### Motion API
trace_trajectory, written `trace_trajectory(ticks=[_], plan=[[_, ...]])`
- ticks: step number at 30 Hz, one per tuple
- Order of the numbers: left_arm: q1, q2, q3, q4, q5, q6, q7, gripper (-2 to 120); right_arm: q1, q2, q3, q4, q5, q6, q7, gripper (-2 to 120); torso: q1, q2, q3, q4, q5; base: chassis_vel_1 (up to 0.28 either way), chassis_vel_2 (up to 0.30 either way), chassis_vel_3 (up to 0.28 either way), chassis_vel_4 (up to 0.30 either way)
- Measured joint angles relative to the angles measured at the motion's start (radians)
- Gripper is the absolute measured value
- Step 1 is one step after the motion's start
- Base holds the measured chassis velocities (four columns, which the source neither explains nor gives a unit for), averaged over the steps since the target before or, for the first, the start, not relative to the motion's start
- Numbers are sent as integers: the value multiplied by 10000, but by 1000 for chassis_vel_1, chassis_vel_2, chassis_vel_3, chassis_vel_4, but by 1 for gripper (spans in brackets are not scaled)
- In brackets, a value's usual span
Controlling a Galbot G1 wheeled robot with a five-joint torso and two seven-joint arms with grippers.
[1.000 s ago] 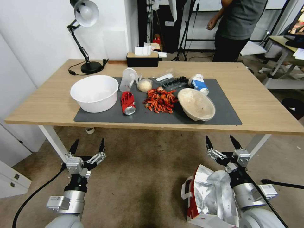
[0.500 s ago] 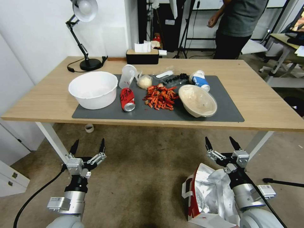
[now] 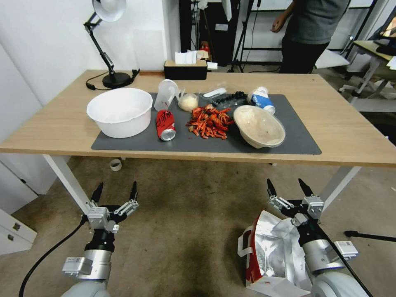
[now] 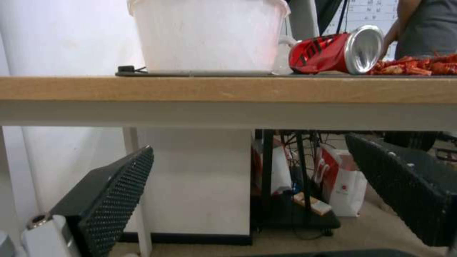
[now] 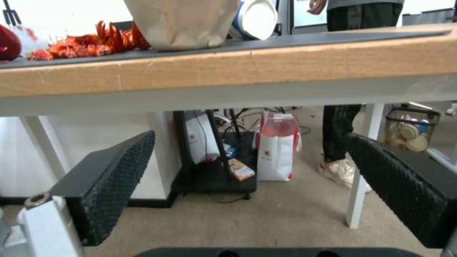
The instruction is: Pick up the food delivery bag from the floor and place it on the table.
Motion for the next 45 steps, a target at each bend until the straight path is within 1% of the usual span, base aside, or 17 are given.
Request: trace_trajectory(ticks=[13,20,26,34,35,37,40,42,45], plan=[[32,-146,-13,6,168,-27,114,100,-41,-52,-10,19,21,16,-34,100,-206,-501,-297,0,0,0,0,0,0],[36,-155,-16,7,187,-29,123,100,-65,-58,-4,17,64,51,-74,100,-345,-855,-514,-1,0,0,0,0,0],[33,-155,-18,18,186,-30,123,100,-59,-55,-15,3,67,59,-80,100,-392,-967,-578,0,0,0,0,0,0],[-37,-120,-20,117,182,-43,130,100,-35,-49,-34,-41,69,65,-85,100,-570,-1431,-860,0,-1,0,0,0,0],[-37,-120,-20,117,182,-43,130,100,-35,-49,-34,-41,69,65,-85,100,-570,-1431,-860,0,-1,0,0,0,0],[-62,-115,-7,149,176,-47,132,100,-34,-44,-34,-45,69,65,-85,100,-619,-1555,-935,0,0,0,0,0,0],[-69,-114,-2,156,174,-51,133,100,-35,-44,-34,-46,69,65,-86,100,-634,-1594,-959,0,-1,0,0,0,0],[-93,-105,6,183,169,-57,137,100,-35,-42,-31,-51,64,65,-86,100,-697,-1766,-1069,0,0,0,0,0,0],[-104,-100,6,197,169,-61,143,100,-34,-42,-30,-52,60,65,-86,100,-730,-1853,-1125,0,0,0,0,0,0]])
